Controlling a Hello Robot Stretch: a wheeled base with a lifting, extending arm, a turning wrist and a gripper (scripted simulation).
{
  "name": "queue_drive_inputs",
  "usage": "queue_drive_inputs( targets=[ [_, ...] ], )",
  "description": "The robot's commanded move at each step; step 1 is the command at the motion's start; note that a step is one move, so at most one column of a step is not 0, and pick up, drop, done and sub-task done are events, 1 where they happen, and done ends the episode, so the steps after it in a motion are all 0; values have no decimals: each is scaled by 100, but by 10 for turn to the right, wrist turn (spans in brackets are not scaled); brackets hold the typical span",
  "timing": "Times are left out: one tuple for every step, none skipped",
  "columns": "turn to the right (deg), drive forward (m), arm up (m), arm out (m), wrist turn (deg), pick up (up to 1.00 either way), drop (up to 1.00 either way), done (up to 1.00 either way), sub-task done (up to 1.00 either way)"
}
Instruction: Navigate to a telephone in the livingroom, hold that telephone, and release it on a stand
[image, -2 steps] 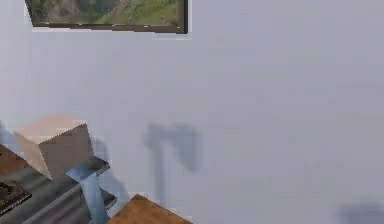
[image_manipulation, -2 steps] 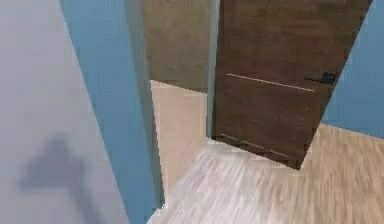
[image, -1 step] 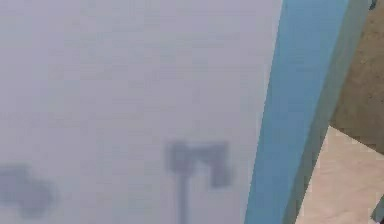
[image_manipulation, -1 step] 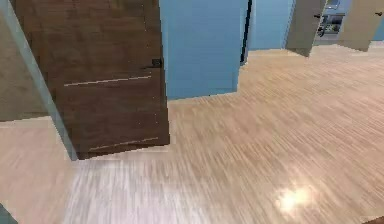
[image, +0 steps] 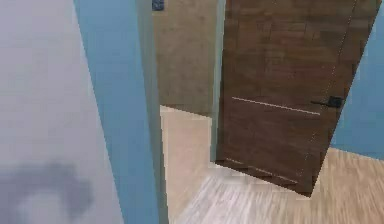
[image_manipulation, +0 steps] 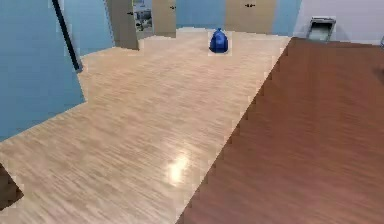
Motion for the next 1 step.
queue_drive_inputs(
  targets=[
    [450, 0, 0, 0, 0, 0, 0, 0, 0]
  ],
)
